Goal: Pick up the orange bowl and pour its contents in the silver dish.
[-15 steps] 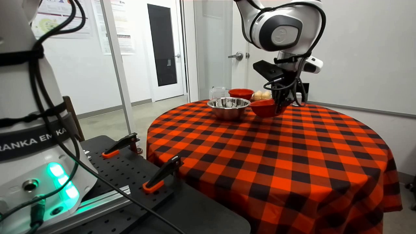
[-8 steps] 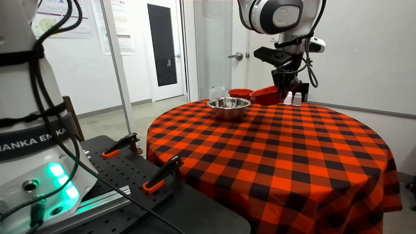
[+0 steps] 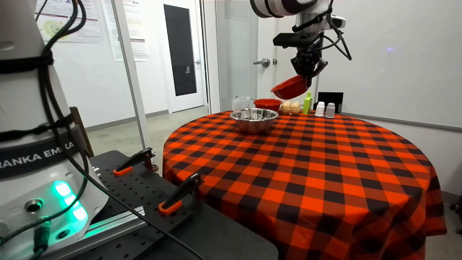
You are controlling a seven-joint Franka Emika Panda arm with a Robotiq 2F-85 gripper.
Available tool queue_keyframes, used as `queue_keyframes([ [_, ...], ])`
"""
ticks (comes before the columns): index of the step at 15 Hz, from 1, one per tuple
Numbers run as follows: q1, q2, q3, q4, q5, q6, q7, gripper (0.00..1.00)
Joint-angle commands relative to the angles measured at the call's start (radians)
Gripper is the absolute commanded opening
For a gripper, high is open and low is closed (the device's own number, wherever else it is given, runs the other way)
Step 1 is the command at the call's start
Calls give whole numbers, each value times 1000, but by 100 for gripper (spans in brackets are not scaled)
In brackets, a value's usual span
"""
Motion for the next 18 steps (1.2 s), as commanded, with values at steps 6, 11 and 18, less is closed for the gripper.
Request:
queue_keyframes([
  [6,192,14,-59,78,-280,-25,128,2],
  [11,318,7,-161,44,-533,26,328,2],
  [18,443,11,-221,22,-811,0,558,2],
])
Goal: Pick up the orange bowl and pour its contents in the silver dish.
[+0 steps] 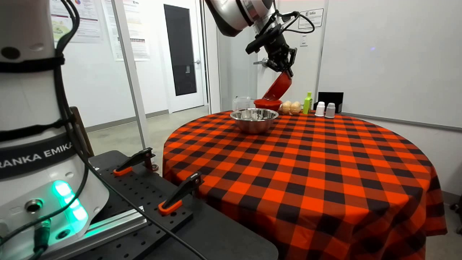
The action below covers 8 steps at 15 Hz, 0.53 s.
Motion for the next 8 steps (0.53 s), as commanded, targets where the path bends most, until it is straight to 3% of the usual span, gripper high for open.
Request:
queue_keyframes([
  [1,58,-7,-25,-11,-105,-11,94,2],
  [8,95,-37,-14,-56,-387,-76,226,2],
])
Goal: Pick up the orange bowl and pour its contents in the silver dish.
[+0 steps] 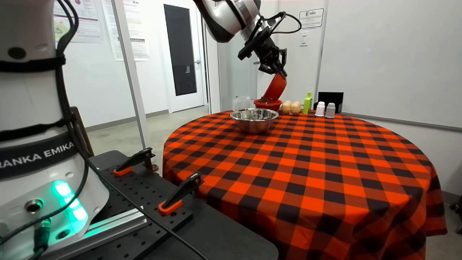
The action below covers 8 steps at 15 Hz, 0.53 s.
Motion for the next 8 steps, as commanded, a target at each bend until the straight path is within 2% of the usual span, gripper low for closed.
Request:
queue_keyframes([
  [1,27,-46,-2,-44,-166,-52,90,2],
  [5,21,-73,45,-81,-350,-110,210,2],
  [8,6,-97,97,-104,-429,-173,290,2],
])
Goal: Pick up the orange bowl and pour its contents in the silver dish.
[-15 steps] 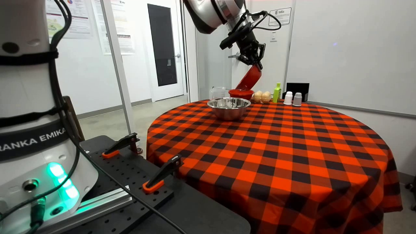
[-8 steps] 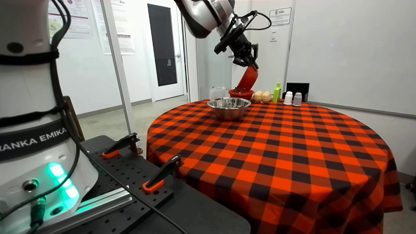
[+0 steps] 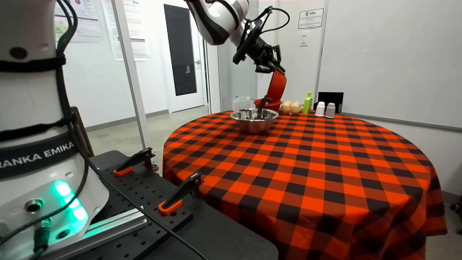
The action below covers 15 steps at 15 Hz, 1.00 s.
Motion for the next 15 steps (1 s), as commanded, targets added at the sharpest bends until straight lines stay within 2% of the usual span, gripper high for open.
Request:
queue_keyframes([
  [1,-12,-63,61,-49,-98,-90,92,2],
  [15,-18,-132,229,-149,-365,-413,240,2],
])
